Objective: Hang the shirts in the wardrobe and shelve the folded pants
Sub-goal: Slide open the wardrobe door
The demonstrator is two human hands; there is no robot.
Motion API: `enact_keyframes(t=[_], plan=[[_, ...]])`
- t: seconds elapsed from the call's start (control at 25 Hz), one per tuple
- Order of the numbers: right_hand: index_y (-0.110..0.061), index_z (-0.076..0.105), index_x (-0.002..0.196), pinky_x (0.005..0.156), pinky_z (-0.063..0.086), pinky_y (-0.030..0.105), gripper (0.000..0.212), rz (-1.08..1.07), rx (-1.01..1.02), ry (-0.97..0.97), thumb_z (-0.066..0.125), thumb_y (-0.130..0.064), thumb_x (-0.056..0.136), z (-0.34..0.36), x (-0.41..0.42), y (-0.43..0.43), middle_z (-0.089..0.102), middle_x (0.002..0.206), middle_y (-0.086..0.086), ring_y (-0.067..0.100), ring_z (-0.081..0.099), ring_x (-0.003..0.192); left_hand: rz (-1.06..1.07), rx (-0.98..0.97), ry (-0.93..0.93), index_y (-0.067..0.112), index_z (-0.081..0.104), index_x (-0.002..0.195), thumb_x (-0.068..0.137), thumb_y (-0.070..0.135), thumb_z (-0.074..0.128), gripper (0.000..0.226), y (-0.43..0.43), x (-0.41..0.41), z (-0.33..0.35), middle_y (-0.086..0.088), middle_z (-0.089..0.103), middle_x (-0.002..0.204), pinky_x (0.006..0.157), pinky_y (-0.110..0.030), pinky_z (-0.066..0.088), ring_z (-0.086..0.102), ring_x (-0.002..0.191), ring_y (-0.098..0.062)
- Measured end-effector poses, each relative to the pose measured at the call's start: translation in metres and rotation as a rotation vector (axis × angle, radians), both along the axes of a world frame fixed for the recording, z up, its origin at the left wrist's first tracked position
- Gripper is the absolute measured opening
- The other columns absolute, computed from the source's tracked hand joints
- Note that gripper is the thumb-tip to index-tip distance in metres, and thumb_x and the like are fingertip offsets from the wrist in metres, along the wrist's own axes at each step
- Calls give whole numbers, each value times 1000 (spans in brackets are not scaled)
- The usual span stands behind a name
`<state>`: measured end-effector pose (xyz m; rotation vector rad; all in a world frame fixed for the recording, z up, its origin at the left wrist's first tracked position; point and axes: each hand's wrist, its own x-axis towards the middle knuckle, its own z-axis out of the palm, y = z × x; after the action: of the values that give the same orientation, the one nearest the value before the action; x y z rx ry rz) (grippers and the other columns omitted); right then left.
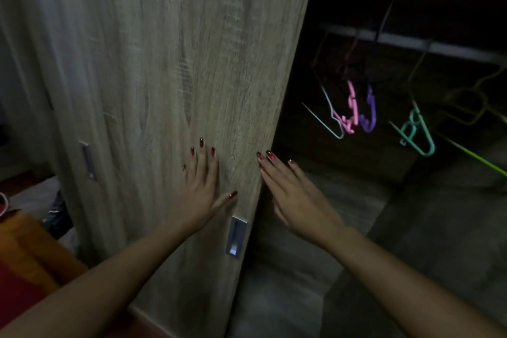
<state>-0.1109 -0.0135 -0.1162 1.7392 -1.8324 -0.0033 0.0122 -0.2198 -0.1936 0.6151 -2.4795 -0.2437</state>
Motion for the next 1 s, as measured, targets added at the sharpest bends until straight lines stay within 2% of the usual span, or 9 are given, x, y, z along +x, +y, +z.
enact_keyframes(t=[0.12,0.2,0.48,0.72,1.0], plan=[[-8,21,148,116,23,50,74,-38,83,136,58,-26,86,7,-11,-32,13,159,9,24,13,146,48,37,-70,13,-30,144,71,84,38,122,-5,1,-6,-13,-41,149,117,-53,-1,-27,142,-34],[-9,22,147,116,24,50,73,-37,106,176,57,-30,87,4,-11,-52,12,159,9,24,12,146,85,61,-55,10,-29,143,69,84,42,127,-12,-1,-6,-17,-38,150,118,-54,1,-26,142,-35],[-8,12,149,119,11,46,69,-44,148,246,45,-30,92,3,-2,-103,-2,160,10,25,0,147,206,73,-62,6,-19,147,71,80,42,123,-48,6,-3,-20,-30,153,115,-62,11,-16,144,-38],[-8,17,148,118,18,49,73,-27,169,253,54,-27,88,7,5,-134,-3,160,9,24,1,147,283,38,-111,5,-16,148,74,80,40,119,-69,17,0,-20,-25,155,113,-64,13,-9,146,-38],[-8,19,148,116,11,45,72,-6,132,256,54,-24,87,8,10,-145,-6,160,8,23,-6,144,369,11,-171,3,-15,147,78,76,40,115,-72,16,5,-20,-21,156,111,-67,17,-6,147,-36]])
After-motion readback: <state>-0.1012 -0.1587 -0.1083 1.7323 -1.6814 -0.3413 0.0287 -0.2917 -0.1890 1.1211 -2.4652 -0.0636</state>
